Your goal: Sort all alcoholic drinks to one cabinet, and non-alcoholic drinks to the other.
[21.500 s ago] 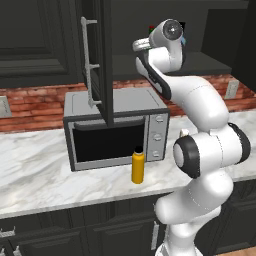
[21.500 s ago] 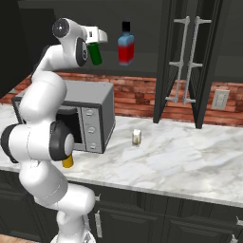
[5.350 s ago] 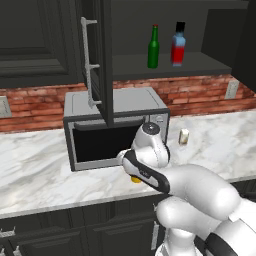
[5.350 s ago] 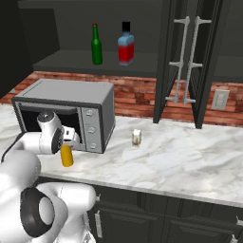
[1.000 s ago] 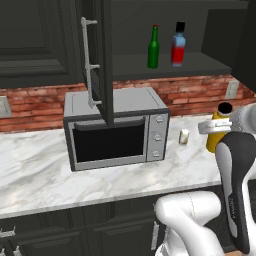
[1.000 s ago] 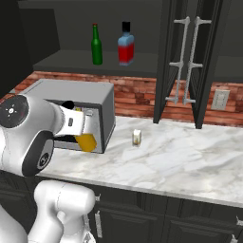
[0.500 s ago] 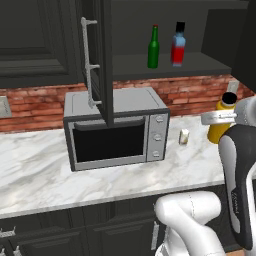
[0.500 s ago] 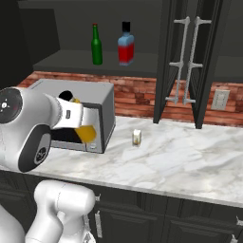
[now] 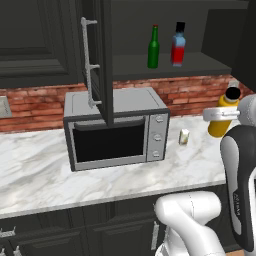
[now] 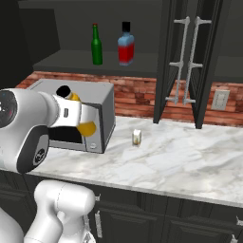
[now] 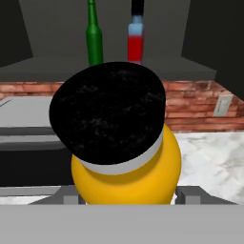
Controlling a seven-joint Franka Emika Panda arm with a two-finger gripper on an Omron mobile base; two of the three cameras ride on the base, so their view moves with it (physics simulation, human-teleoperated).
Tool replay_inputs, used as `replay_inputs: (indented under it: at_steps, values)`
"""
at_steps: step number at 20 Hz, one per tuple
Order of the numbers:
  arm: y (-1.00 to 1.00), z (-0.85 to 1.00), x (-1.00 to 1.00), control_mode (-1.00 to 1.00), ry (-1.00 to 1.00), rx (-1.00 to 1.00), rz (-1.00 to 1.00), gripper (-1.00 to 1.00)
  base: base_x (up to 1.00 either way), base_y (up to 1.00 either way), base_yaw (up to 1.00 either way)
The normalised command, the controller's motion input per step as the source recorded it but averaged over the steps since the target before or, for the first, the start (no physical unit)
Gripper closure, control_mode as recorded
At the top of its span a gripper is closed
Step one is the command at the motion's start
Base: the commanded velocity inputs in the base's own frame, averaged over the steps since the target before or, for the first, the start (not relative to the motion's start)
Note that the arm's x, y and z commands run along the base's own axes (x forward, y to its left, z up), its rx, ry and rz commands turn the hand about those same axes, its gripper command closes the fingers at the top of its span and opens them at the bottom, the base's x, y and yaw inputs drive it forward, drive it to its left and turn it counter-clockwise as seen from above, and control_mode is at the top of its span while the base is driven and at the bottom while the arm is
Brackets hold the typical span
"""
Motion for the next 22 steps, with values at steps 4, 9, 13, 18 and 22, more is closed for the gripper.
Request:
replay_inputs:
  at_steps: [4, 9, 13, 18, 22]
  values:
    - [0.00, 0.05, 0.00, -1.00, -0.01, 0.00, 0.00, 1.00, 0.00, 0.00, 0.00]
    - [0.00, 0.05, 0.00, -1.00, 0.00, 0.00, 0.00, 1.00, 0.00, 0.00, 0.00]
    - [0.00, 0.01, 0.00, 1.00, 0.00, 0.00, 0.00, 1.00, -0.01, 0.00, 0.00]
    - [0.00, 0.00, 0.00, 1.00, 0.00, 0.00, 0.00, 1.00, -0.09, 0.00, 0.00]
    - [0.00, 0.00, 0.00, 1.00, 0.00, 0.00, 0.00, 1.00, -0.22, -0.02, -0.01]
